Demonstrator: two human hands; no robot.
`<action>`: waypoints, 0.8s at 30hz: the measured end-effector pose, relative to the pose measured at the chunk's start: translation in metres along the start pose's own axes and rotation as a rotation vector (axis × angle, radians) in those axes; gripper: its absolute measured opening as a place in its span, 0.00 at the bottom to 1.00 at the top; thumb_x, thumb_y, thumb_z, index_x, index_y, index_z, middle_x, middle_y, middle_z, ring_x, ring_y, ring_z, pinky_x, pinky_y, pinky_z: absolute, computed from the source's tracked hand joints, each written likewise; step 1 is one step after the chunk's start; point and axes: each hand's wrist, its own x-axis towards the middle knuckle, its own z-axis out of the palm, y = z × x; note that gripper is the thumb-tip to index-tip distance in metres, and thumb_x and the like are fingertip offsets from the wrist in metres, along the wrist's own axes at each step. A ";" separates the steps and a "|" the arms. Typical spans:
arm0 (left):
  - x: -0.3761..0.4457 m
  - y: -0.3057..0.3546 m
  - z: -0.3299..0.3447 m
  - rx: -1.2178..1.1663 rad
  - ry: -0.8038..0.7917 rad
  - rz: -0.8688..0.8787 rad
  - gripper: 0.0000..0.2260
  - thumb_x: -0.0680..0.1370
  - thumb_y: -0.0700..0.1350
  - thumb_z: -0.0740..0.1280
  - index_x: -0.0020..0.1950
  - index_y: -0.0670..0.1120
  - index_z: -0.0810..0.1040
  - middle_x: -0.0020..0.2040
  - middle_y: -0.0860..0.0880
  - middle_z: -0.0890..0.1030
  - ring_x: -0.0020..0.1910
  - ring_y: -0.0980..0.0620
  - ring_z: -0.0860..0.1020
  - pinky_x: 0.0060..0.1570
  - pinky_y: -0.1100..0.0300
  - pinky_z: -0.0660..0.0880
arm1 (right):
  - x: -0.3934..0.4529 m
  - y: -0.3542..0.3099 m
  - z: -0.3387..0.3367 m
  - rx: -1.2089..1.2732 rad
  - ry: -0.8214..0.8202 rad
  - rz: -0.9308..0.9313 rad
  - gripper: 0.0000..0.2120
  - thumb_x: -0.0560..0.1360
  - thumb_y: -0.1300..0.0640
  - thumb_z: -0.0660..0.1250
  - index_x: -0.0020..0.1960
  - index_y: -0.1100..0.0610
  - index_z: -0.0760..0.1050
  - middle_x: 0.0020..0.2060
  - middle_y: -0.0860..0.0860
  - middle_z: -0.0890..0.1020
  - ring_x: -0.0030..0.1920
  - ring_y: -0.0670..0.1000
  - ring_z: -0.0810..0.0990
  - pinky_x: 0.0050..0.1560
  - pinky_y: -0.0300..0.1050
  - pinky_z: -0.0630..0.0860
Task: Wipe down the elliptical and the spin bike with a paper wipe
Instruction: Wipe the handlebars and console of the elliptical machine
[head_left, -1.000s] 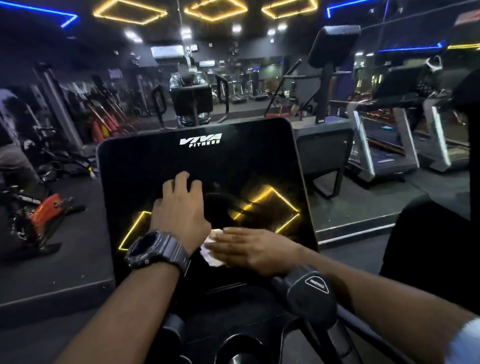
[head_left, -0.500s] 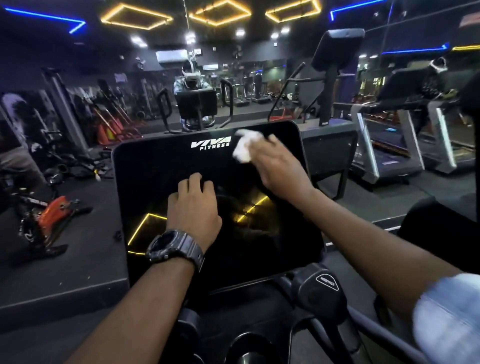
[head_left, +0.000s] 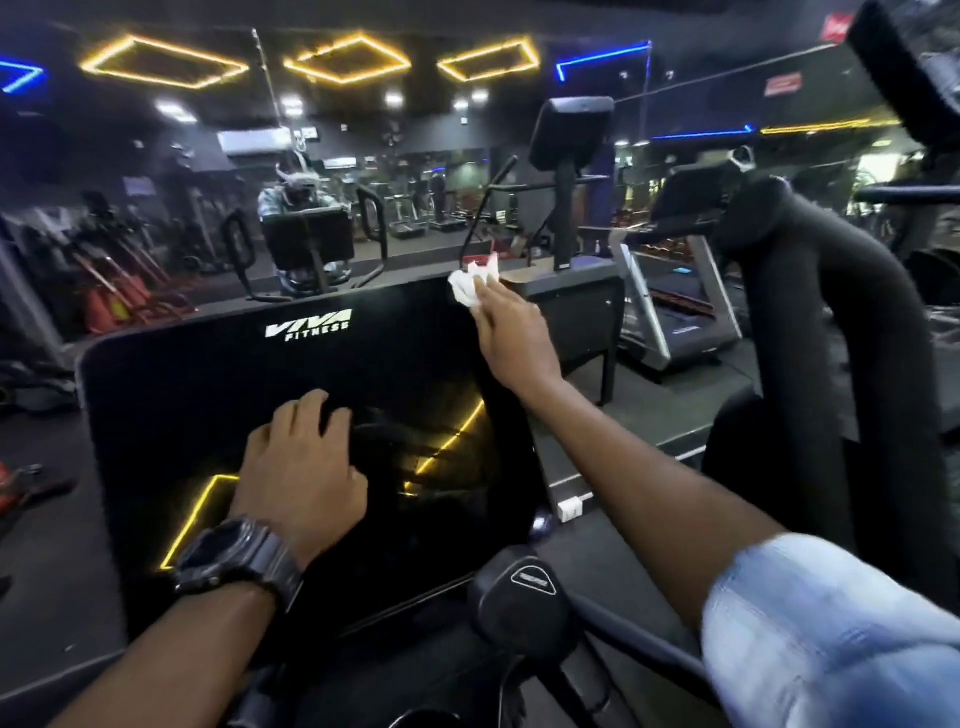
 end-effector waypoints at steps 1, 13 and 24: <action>-0.001 0.001 -0.001 0.003 0.006 0.008 0.27 0.73 0.52 0.66 0.71 0.47 0.70 0.74 0.44 0.65 0.71 0.44 0.65 0.67 0.46 0.68 | -0.020 0.002 -0.002 0.032 0.015 0.011 0.15 0.80 0.58 0.60 0.65 0.57 0.76 0.55 0.53 0.82 0.54 0.52 0.81 0.56 0.53 0.78; 0.003 0.035 0.010 0.022 -0.109 0.498 0.28 0.78 0.56 0.63 0.77 0.53 0.64 0.79 0.48 0.57 0.78 0.49 0.55 0.76 0.52 0.55 | -0.174 0.038 -0.011 0.932 -0.145 0.822 0.11 0.79 0.55 0.66 0.43 0.60 0.80 0.39 0.49 0.80 0.45 0.47 0.77 0.49 0.45 0.73; 0.001 0.035 0.008 0.054 -0.078 0.515 0.26 0.75 0.55 0.66 0.73 0.52 0.70 0.77 0.46 0.63 0.75 0.47 0.61 0.74 0.49 0.59 | -0.236 0.023 -0.011 1.433 -0.229 1.441 0.11 0.80 0.67 0.57 0.44 0.70 0.75 0.33 0.61 0.81 0.30 0.54 0.82 0.32 0.43 0.81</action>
